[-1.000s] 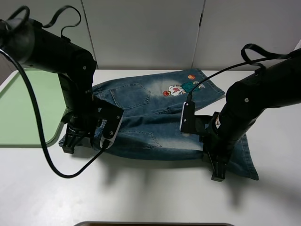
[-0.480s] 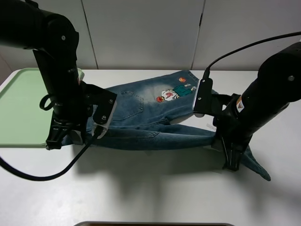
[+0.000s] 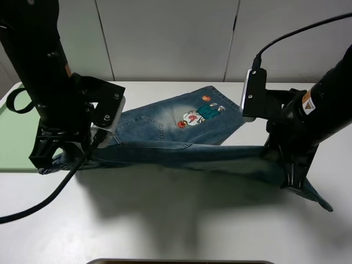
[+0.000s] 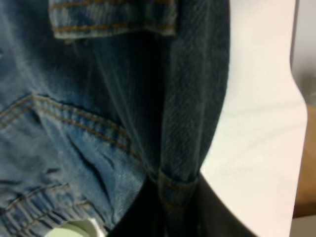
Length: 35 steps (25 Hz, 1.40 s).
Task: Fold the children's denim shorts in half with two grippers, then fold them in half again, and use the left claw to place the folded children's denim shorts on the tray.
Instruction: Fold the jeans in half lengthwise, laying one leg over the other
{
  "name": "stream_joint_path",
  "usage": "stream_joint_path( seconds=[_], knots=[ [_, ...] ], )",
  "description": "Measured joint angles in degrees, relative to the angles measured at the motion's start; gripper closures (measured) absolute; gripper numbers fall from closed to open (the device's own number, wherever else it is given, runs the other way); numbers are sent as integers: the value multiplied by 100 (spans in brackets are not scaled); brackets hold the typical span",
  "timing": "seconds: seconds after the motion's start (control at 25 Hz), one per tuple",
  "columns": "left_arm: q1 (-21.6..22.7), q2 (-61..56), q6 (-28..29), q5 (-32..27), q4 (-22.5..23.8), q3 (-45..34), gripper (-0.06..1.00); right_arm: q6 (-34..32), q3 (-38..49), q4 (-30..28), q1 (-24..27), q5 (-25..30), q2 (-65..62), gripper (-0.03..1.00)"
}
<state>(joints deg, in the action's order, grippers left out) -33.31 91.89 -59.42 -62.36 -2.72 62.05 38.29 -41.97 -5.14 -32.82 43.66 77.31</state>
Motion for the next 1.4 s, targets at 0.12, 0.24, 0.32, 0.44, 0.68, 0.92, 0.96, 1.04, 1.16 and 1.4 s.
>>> stream_joint_path(
  seconds=[0.12,0.24,0.32,0.44,0.68,0.92,0.96,1.04,1.16,1.4],
  knots=[
    [0,-50,156,0,13,5,88,13,-343,-206,0,304,-33,99],
    [-6,-62,400,0,114,5,89,145,-836,-377,0,517,109,99],
    [-6,-73,562,0,211,5,89,267,-1178,-471,0,604,312,99],
    [-1,-79,696,0,272,5,89,552,-1693,-656,0,701,812,99],
    [-1,-79,1038,170,486,5,89,876,-2643,-1122,0,759,1873,99],
    [-1,-79,1458,460,735,5,89,1096,-3342,-1278,0,829,2524,99],
    [-1,-79,1562,523,839,5,89,1120,-3380,-1291,0,843,2573,99],
    [-1,-12,1911,656,1064,5,89,1163,-3472,-1308,0,848,2667,99],
    [-1,74,2162,801,1253,-1,89,1298,-3790,-1261,91,825,2902,99],
    [-1,414,3376,1528,1987,-28,89,1636,-3994,-977,475,403,3105,99]
  ],
)
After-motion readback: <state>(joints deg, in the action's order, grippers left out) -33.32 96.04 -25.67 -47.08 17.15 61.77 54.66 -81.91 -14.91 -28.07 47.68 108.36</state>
